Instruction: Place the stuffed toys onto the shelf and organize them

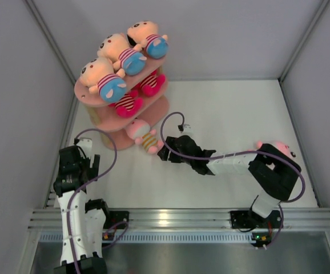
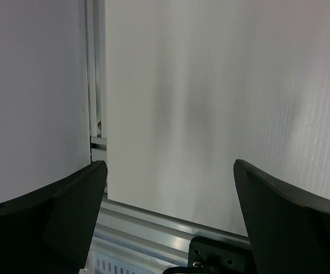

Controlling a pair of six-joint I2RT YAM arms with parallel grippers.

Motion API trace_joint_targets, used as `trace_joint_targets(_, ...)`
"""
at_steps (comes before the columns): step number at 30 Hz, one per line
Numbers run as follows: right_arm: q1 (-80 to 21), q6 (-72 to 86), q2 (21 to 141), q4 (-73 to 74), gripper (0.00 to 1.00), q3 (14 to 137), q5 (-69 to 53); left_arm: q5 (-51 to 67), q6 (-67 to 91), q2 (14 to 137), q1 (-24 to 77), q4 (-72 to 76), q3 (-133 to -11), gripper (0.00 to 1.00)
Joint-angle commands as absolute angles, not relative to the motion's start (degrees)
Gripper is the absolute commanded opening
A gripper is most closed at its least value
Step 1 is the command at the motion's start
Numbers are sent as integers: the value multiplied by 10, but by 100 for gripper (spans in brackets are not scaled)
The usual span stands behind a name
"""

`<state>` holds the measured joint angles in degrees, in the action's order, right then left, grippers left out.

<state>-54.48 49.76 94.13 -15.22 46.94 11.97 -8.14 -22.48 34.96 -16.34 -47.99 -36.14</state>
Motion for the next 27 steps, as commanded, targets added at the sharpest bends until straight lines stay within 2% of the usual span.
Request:
trace_joint_targets(1,-552,560,971,-260,65,500,59,-75,-229,341,-163,-454,-360,98)
trace_joint_targets(11,-547,555,1040,-233,66,582,72,-72,-229,342,-163,-454,-360,99)
trace_joint_targets(12,-547,554,1049,-227,64,593,72,-72,-229,342,-163,-454,-360,99)
trace_joint_targets(14,-542,552,1074,-216,54,621,66,-73,-229,341,-163,-454,-359,99)
trace_joint_targets(15,-541,555,1080,-214,40,627,66,-73,-229,342,-163,-454,-360,99)
trace_joint_targets(18,-542,555,1088,-219,18,639,67,-71,-229,341,-163,-454,-359,98)
trace_joint_targets(21,-542,533,1096,-202,5,670,76,-69,-230,341,-163,-454,-360,99)
trace_joint_targets(23,-542,501,1110,-171,0,713,90,-69,-229,342,-163,-454,-360,98)
trace_joint_targets(27,-539,463,1139,-139,0,776,93,-70,-230,341,-163,-454,-360,99)
